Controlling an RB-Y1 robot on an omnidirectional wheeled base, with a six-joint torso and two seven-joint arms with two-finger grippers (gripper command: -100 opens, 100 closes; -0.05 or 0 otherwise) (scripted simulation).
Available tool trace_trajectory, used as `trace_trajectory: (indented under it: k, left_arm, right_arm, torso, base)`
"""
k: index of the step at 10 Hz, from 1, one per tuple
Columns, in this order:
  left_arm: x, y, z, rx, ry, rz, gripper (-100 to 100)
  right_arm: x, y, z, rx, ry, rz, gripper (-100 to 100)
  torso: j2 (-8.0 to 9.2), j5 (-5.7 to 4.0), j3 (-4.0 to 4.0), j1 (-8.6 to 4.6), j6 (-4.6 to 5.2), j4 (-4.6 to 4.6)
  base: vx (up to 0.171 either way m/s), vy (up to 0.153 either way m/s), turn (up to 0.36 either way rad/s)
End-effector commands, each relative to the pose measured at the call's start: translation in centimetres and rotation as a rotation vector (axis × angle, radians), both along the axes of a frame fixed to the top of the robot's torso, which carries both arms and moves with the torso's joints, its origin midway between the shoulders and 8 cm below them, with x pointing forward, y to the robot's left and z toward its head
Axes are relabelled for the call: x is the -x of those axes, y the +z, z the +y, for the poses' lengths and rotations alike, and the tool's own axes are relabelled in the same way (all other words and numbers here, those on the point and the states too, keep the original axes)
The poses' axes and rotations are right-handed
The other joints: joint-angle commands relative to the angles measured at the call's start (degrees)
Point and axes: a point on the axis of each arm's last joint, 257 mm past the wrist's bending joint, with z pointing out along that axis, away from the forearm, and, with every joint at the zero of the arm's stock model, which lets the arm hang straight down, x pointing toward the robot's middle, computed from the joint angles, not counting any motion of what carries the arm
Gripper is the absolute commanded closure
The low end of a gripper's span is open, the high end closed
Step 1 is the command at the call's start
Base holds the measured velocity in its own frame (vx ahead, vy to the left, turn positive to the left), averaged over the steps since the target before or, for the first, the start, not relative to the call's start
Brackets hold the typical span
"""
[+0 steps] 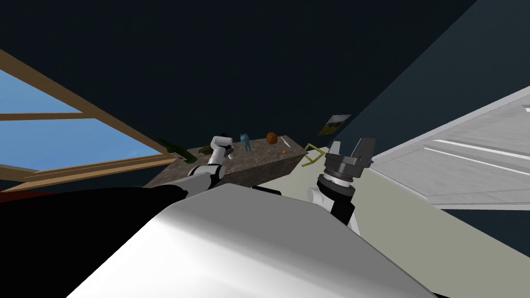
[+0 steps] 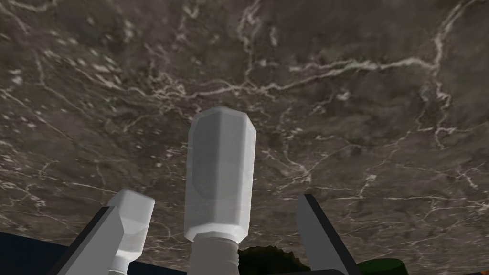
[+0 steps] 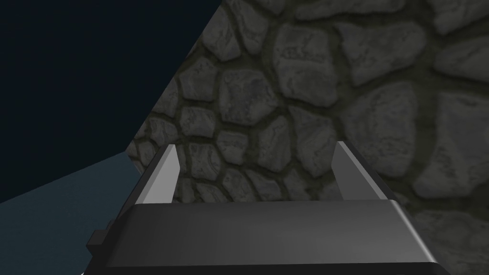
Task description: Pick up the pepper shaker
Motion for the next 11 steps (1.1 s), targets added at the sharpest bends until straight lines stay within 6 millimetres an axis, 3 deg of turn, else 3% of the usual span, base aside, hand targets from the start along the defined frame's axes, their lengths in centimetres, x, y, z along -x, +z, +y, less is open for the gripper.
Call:
trace_trajectory:
  k: [1, 11]
  left_arm:
    - [0.2, -0.3, 1.1, 0.003, -0.019, -0.002, -100]
    - [1.1, -1.3, 5.7, 0.002, -0.132, -0.005, -100]
  right_arm:
    - [0.0, 0.0, 0.0, 0.000, 0.000, 0.000, 0]
    - [0.0, 0.0, 0.0, 0.000, 0.000, 0.000, 0]
  torso:
    - [0.00, 0.00, 0.00, 0.00, 0.00, 0.00]
    - [0.14, 0.01, 0.08, 0.08, 0.00, 0.03]
  base:
    - [0.099, -0.094, 0.126]
    - [0.059, -0.090, 0.135]
